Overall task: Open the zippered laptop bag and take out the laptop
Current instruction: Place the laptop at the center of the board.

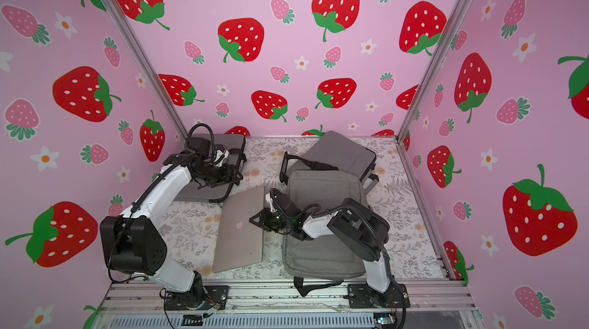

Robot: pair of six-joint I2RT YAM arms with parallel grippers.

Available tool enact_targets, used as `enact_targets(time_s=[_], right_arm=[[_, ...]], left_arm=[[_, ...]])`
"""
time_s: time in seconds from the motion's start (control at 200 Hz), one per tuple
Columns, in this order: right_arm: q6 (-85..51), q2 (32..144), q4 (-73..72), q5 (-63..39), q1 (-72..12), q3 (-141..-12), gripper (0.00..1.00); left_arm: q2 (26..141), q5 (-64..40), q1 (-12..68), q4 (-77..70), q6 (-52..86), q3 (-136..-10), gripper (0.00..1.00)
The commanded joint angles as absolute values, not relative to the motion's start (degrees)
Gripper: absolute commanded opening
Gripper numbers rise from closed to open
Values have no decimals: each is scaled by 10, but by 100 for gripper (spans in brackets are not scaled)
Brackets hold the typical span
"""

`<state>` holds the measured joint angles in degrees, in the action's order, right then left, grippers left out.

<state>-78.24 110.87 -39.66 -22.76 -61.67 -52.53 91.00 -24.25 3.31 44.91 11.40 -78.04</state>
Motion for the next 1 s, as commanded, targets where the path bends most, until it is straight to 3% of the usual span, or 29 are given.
enact_targets(time_s=[0.0,0.24,0.48,0.995], right_arm=[[-790,1112,-452,-211,-623,-521,30],[-777,1109,-421,-199,-623,-522,45],[-728,1085,-257,-171,-623,-543,59],[-637,1015,-17,-93,-623,-582,70]], left_arm=[[900,-262,32,431,133,-767,72],[891,-270,30,426,137,-755,72],[885,-281,27,419,138,-747,72],[881,-299,25,405,144,-731,72]])
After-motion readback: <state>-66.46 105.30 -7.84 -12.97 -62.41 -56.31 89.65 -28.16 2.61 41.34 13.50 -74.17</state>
